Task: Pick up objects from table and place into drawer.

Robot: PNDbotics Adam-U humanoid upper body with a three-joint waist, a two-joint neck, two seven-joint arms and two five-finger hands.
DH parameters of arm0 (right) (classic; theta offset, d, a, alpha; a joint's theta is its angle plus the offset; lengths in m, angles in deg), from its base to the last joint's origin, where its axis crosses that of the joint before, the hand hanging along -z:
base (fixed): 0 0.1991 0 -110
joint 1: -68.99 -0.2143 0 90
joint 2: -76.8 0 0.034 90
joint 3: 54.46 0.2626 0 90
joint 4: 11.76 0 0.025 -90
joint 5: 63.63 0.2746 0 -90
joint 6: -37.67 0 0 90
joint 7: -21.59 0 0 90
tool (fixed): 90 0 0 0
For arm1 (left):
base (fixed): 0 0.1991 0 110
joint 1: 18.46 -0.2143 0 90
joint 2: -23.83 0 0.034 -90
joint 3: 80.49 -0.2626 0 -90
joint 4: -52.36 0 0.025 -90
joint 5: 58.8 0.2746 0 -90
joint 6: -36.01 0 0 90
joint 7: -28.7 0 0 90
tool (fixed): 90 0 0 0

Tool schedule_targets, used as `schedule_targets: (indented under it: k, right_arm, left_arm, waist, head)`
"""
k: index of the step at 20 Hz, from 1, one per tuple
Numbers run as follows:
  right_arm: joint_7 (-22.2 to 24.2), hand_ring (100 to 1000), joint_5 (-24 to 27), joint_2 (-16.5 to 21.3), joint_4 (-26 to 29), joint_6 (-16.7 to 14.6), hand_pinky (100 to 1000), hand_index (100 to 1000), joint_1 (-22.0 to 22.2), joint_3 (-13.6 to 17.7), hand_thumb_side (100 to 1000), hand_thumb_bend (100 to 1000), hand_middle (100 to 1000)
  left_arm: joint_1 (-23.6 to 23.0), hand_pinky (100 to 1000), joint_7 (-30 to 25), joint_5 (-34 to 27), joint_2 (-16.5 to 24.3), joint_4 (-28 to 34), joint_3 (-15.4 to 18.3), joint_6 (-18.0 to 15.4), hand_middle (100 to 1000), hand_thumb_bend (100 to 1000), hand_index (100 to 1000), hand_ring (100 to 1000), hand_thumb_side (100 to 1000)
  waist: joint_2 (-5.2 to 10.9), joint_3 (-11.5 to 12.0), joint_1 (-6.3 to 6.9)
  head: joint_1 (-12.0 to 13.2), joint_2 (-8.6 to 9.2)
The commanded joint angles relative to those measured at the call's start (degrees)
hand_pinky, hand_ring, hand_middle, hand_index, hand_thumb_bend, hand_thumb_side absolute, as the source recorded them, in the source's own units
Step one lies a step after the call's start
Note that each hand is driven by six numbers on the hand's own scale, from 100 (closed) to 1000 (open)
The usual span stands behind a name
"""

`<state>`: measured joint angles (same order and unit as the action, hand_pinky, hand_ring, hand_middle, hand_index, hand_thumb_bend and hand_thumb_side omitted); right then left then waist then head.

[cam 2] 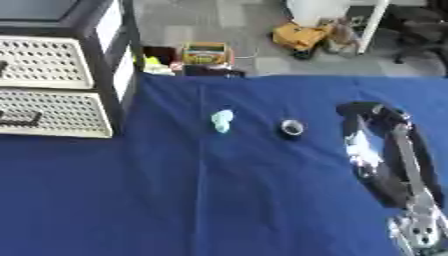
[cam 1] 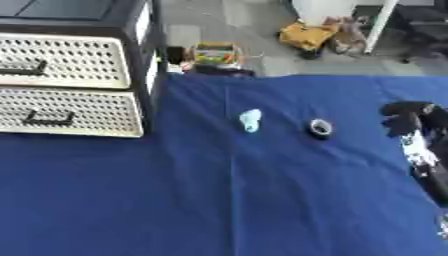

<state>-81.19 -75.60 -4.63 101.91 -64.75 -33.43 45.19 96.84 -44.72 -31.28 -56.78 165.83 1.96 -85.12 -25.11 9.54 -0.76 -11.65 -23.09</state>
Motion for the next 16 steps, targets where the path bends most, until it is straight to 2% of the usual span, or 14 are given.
schedule_targets:
  k: [1, 6, 11, 16]
  right_arm:
    - [-0.2, 693, 0.1, 1.9, 0.9, -0.1, 614, 694, -0.3, 0.5, 758, 115, 369]
    - [-0.4, 693, 0.0, 2.3, 0.9, -0.2, 614, 693, -0.5, 0.6, 758, 114, 369]
    - [-0.7, 692, -0.3, 2.6, 0.9, -0.4, 615, 693, -0.3, 0.6, 759, 115, 368]
    - [-1.1, 692, -0.7, 2.6, 0.9, -0.4, 615, 693, 0.6, 0.7, 759, 115, 369]
  left_arm:
    - [0.9, 473, 0.6, -1.4, 3.5, 1.1, 0.9, -0.5, 430, 100, 675, 338, 483]
    - [1.3, 484, -0.2, -4.1, 6.6, 1.1, 1.2, -0.8, 431, 100, 676, 338, 473]
    - [1.1, 479, -0.4, -5.9, 11.4, 1.1, 2.1, -1.6, 429, 100, 681, 337, 438]
    - [-0.1, 486, -0.2, -7.5, 16.7, 1.1, 2.8, -2.0, 430, 100, 687, 339, 412]
  waist:
    - [0.98, 0.1, 0.3]
    - [0.64, 0.2, 0.65]
    - [0.51, 0.3, 0.94]
    - [1.17, 0.0, 1.26]
  head:
    - [0.4, 0.29]
    - [1.0, 0.65]
    - [1.3, 1.0]
    - [2.1, -0.1]
